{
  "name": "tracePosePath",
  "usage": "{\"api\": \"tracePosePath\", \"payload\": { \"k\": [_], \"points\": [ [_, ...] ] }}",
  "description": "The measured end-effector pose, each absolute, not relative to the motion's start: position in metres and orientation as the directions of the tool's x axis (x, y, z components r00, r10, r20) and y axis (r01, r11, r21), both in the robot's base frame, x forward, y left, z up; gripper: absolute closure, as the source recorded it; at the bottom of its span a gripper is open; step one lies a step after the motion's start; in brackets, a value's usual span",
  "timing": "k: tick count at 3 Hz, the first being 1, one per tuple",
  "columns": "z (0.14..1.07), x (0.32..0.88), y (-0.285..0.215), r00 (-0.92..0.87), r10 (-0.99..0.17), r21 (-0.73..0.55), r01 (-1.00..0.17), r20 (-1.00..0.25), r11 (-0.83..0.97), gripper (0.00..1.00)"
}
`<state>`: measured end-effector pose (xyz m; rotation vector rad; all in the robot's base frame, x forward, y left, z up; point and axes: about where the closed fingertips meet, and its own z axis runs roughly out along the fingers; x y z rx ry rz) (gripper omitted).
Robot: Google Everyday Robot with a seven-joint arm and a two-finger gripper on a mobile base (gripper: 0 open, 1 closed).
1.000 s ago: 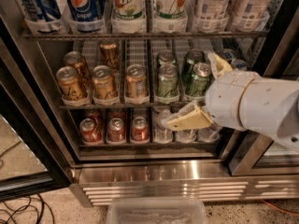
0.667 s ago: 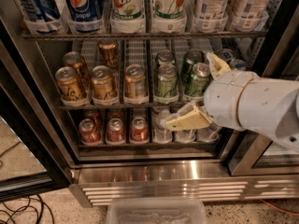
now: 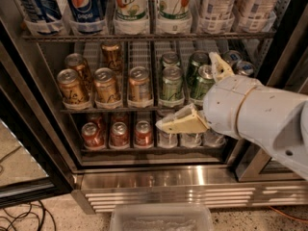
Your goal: Pick 7up can from top shelf of fridge
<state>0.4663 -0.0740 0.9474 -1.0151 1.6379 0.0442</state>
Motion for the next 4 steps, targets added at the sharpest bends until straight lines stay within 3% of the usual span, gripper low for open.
{"api": "tracePosePath", "payload": {
  "k": [2, 4],
  "points": [
    [0.983, 0.450, -0.028, 0.123, -0.466, -0.445, -0.574, -0.876, 0.687, 0.00],
    [0.985, 0.440, -0.032, 0.151, -0.212, -0.260, -0.528, -0.966, 0.808, 0.00]
  ]
}}
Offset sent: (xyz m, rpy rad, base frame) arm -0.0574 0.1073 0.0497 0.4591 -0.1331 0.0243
